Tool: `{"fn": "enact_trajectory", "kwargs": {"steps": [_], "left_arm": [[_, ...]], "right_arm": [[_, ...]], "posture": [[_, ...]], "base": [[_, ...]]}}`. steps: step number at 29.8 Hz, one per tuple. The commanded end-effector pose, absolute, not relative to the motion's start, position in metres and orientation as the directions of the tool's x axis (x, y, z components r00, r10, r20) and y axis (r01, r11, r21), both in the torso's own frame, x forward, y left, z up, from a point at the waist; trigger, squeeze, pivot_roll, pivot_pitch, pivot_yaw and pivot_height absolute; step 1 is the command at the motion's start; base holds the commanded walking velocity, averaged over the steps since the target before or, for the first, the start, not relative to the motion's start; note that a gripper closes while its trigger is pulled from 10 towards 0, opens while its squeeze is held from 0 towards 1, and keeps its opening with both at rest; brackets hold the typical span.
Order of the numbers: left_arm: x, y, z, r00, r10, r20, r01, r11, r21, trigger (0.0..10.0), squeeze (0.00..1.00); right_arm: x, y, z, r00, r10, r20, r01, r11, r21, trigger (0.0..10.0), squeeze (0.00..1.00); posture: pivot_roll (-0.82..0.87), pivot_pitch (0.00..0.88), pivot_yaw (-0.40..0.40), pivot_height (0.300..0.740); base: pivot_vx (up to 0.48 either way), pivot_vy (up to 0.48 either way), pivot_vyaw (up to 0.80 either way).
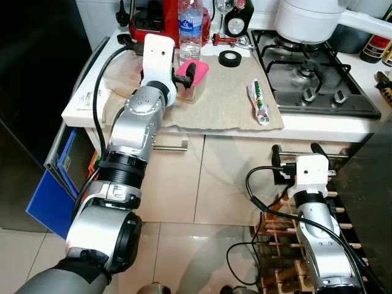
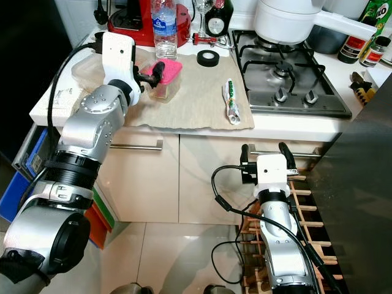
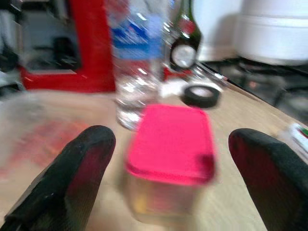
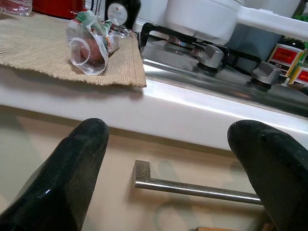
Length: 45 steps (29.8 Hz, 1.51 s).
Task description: Restocking fridge
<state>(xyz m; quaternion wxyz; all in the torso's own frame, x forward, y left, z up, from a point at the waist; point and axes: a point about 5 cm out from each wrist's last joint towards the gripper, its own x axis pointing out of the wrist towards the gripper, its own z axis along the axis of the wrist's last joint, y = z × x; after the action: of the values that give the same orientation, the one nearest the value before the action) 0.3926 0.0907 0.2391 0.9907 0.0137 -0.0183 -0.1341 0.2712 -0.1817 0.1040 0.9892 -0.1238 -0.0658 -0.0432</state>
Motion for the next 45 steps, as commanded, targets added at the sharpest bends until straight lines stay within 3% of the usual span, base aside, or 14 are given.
{"fn": "enact_trajectory", "kwargs": {"steps": [1,5,6,19,31,41,45], "left_arm": [[0.39,0.083,0.234,0.953,-0.302,0.008,0.302,0.953,0.032,10.0,1.0],[0.389,0.076,0.227,0.946,-0.323,-0.022,0.324,0.944,0.061,10.0,1.0],[0.389,0.075,0.226,0.947,-0.32,-0.028,0.322,0.944,0.07,10.0,0.0],[0.395,0.085,0.221,0.974,-0.224,-0.044,0.228,0.968,0.107,10.0,0.0],[0.398,0.083,0.204,0.969,-0.223,-0.109,0.232,0.97,0.078,10.0,0.0],[0.397,0.069,0.2,0.943,-0.308,-0.125,0.311,0.95,0.005,10.0,0.0],[0.388,0.054,0.214,0.919,-0.392,-0.047,0.393,0.919,0.021,10.0,0.0]], "right_arm": [[0.273,-0.183,0.106,0.988,-0.069,0.139,0.101,0.965,-0.241,10.0,0.0],[0.273,-0.183,0.106,0.988,-0.069,0.139,0.101,0.965,-0.243,10.0,0.0],[0.273,-0.183,0.106,0.988,-0.068,0.139,0.101,0.965,-0.243,10.0,0.0],[0.27,-0.184,0.103,0.99,-0.065,0.128,0.096,0.964,-0.249,10.0,0.0],[0.269,-0.184,0.102,0.991,-0.059,0.119,0.087,0.964,-0.251,10.0,0.0],[0.269,-0.185,0.102,0.992,-0.06,0.114,0.087,0.963,-0.255,10.0,0.0],[0.27,-0.184,0.106,0.99,-0.058,0.126,0.088,0.964,-0.249,10.0,0.0]], "posture": [[0.0,0.063,-0.03,0.74],[0.0,0.055,-0.029,0.74],[0.0,0.054,-0.028,0.74],[0.0,0.059,-0.032,0.74],[-0.01,0.068,-0.039,0.74],[-0.01,0.068,-0.042,0.74],[-0.01,0.068,-0.043,0.74]], "base": [[0.0,0.0,0.0],[0.0,0.0,0.0],[0.0,0.0,0.0],[0.0,0.0,0.0],[0.0,0.0,0.0],[0.0,0.0,0.0],[0.0,0.0,0.0]]}}
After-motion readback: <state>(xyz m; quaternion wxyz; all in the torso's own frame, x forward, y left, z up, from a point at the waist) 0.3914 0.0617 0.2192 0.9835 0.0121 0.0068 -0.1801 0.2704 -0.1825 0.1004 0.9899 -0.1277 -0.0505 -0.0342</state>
